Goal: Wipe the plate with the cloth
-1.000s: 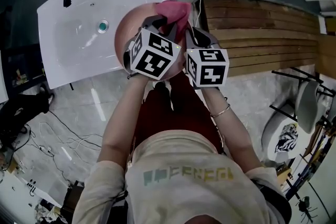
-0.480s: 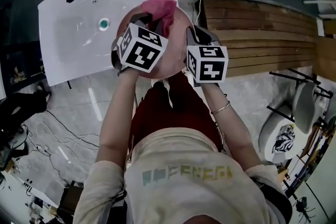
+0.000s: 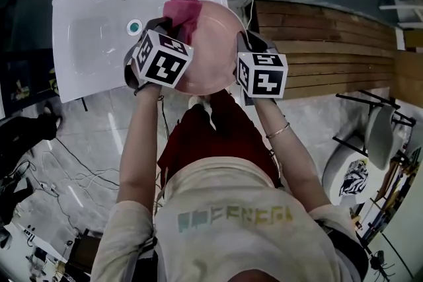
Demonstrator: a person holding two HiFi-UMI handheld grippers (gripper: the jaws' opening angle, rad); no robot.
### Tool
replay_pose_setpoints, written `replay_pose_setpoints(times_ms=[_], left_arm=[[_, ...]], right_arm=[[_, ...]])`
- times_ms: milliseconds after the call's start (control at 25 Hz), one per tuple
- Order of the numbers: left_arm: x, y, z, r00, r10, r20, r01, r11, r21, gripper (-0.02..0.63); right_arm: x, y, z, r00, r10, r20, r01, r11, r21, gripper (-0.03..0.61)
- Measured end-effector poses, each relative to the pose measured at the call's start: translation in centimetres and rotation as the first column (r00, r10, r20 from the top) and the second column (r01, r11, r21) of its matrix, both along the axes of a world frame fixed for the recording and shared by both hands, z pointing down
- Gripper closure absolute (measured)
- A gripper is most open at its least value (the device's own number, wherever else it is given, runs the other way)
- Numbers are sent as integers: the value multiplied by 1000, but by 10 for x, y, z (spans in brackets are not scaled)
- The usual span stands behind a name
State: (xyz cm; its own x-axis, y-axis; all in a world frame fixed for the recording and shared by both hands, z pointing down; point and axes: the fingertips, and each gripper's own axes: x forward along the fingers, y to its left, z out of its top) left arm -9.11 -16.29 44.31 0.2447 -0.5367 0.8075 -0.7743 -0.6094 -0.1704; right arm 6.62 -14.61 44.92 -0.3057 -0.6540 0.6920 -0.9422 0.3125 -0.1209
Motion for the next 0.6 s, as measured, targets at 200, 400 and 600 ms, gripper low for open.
replay_pose_setpoints(times_ms=[200,400,600], left_arm=[[-17,8,-16,999,-27,-20,27,999,19,548],[6,16,-34,989,-4,-145,6,1000,8,548],[63,26,-31,966,78,-245,-90,995,-38,548]], right_arm=[[0,1,0,999,19,36,-19,1000,-8,520],[-1,1,1,997,31,67,-30,999,-12,520],[0,-1,1,997,33,75,-32,999,-14,520]])
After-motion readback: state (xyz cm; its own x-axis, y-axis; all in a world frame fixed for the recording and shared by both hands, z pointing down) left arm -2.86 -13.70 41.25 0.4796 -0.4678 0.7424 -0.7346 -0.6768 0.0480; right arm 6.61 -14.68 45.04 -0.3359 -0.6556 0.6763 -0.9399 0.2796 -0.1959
